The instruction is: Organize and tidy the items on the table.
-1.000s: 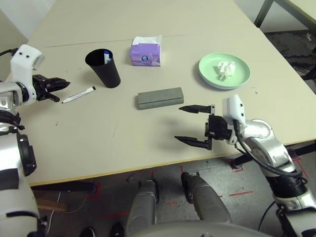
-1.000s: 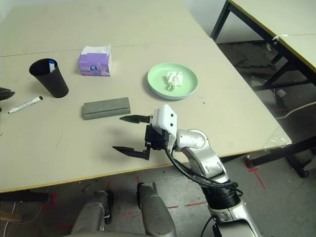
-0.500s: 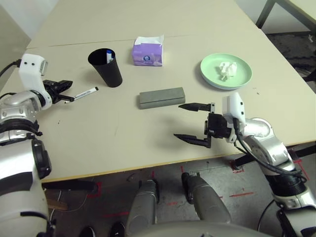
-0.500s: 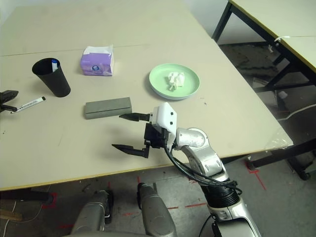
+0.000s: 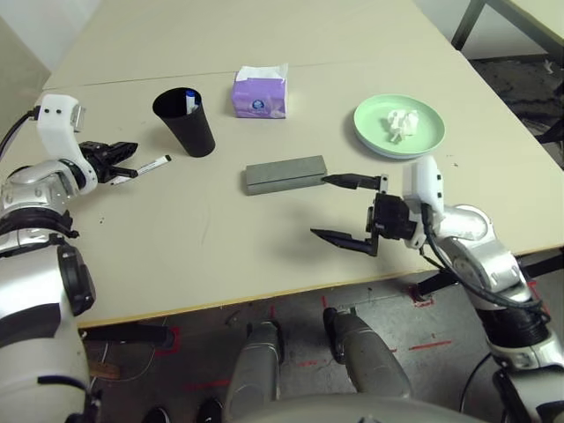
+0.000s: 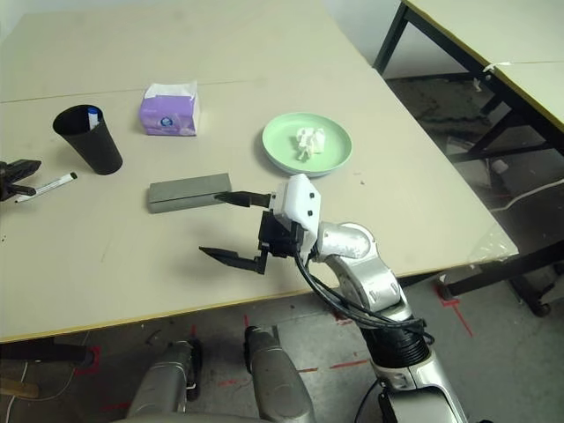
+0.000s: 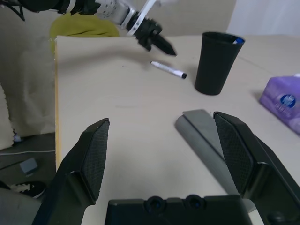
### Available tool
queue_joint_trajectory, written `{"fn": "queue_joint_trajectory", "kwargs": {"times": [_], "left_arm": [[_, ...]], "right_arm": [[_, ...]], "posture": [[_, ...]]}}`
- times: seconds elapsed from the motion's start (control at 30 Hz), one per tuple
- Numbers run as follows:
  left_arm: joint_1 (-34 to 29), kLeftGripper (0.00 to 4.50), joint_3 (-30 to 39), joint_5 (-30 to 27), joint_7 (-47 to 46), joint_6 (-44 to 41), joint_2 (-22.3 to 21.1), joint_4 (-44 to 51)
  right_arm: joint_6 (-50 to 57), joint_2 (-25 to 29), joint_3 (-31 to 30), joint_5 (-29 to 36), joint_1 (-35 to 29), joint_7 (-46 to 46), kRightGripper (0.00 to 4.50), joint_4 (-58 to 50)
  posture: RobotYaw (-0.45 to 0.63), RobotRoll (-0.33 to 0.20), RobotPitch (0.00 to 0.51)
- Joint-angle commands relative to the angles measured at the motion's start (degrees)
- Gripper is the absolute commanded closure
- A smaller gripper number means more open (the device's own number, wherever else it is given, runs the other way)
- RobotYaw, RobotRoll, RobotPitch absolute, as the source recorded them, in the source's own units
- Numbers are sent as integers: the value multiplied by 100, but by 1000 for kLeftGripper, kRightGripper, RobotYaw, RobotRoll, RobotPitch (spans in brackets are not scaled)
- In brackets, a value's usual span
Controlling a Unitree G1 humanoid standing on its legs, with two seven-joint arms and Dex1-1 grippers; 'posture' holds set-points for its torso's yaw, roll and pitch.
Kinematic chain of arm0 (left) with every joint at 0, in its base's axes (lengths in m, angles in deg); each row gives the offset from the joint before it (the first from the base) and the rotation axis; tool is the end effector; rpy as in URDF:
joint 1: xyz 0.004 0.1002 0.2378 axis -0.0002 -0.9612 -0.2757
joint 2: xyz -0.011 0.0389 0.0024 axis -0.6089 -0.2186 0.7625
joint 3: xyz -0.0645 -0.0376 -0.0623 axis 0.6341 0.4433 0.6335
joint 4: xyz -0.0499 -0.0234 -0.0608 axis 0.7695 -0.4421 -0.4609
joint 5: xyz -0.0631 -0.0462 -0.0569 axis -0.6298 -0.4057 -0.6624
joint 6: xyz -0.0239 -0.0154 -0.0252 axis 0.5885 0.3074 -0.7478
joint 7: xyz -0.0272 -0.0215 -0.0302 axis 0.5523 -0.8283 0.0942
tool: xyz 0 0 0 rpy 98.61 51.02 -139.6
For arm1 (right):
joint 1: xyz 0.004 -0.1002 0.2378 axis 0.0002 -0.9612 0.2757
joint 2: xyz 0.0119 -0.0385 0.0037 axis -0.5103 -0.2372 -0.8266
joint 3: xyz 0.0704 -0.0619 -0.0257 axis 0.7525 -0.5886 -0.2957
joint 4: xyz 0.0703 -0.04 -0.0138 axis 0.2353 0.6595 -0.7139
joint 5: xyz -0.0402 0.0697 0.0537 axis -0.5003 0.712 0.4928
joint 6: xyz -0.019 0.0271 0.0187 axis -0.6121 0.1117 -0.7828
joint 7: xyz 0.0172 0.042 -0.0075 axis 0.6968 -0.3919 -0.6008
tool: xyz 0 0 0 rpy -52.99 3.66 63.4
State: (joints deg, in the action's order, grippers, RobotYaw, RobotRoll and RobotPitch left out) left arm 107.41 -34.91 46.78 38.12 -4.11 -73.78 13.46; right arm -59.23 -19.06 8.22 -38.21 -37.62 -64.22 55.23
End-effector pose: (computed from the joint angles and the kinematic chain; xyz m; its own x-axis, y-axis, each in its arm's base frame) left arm 0.2669 0.3894 0.1904 0.9261 -0.0773 -0.3693 0.1306 0.9840 0.1214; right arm 0.2413 -0.1565 0.1695 0.2016 0.9779 0.0550 -0.8992 0.2071 -0.3855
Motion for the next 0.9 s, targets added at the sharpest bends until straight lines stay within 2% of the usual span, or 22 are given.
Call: {"fn": "queue_joint_trajectory", "kwargs": {"times": [0.03, 0.4, 0.67, 0.9], "left_arm": [[-157, 4462, -118, 118, -31, -196, -92, 42], [-411, 4462, -243, 69, 136, -854, 53, 88], [-724, 4462, -824, 275, 1793, -1263, -113, 396], [-881, 4462, -1106, 400, 2587, -1394, -434, 622]], "right_arm": [[48, -21, 4, 47, 18, 19, 0, -48], [144, -24, 31, 87, 120, 48, 0, -124], [124, -56, -6, 63, 141, 29, 0, -66], [69, -108, -55, 30, 186, -47, 0, 31]], "posture": [[-181, 0, 189], [-181, 0, 191], [-169, 0, 196], [-155, 0, 195]]}}
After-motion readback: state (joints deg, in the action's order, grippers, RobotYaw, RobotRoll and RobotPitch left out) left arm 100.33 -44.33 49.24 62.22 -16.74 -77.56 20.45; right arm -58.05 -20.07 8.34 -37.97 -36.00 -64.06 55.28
